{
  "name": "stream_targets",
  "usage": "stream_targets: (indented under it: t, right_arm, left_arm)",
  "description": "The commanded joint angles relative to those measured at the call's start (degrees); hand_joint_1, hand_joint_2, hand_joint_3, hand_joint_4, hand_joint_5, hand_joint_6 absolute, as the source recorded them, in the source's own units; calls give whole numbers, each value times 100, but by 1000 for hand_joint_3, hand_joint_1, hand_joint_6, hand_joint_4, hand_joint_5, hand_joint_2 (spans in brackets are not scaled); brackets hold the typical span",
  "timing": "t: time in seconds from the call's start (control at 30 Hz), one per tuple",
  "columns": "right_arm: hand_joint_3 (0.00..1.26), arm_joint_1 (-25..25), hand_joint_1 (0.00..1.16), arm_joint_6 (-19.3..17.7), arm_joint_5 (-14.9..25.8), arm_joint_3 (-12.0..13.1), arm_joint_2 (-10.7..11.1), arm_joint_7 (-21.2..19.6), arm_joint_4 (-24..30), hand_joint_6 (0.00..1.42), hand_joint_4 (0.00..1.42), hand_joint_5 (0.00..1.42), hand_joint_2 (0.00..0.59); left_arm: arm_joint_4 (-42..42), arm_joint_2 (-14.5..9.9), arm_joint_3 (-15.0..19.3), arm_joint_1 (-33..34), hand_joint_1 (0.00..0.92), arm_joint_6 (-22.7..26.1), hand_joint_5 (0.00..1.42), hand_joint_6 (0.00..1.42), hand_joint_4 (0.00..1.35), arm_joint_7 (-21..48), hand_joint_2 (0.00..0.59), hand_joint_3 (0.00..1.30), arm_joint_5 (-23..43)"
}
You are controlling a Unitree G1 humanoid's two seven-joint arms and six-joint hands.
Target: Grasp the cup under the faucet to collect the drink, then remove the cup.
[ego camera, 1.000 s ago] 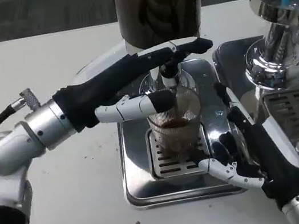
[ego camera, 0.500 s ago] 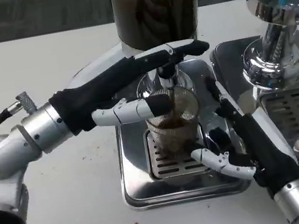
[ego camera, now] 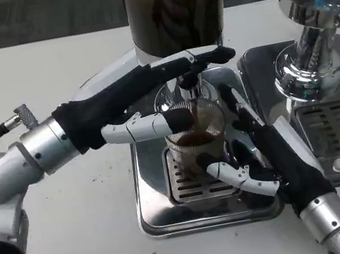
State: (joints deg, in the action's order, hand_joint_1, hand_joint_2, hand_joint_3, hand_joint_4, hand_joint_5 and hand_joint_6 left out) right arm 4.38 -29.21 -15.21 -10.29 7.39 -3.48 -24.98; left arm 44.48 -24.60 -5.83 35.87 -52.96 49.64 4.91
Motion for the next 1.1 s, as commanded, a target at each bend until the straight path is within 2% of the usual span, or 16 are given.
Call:
stream_targets:
  t: [0.03, 0.63, 0.87, 1.1]
  right_arm:
    - [0, 170, 597, -75, 90, 33, -32, 73, -173, 80, 0, 0, 231]
    - [0, 495, 589, -123, 177, 30, -54, 258, -457, 93, 0, 3, 233]
    - [0, 493, 588, -126, 178, 37, -62, 270, -462, 94, 0, 3, 233]
    - [0, 493, 588, -142, 163, 36, -80, 248, -492, 94, 0, 3, 233]
  left_arm:
    - [23, -160, -33, -249, 0, 148, 68, 7, 69, 14, 103, 159, -115]
    - [-56, -185, 61, -334, 0, 319, 68, 13, 69, -10, 101, 159, 37]
    - [-131, -76, 291, -296, 0, 807, 85, 45, 88, 245, 98, 174, 748]
    - [-439, 129, 709, -305, 0, 1441, 121, 76, 130, 436, 98, 193, 1401]
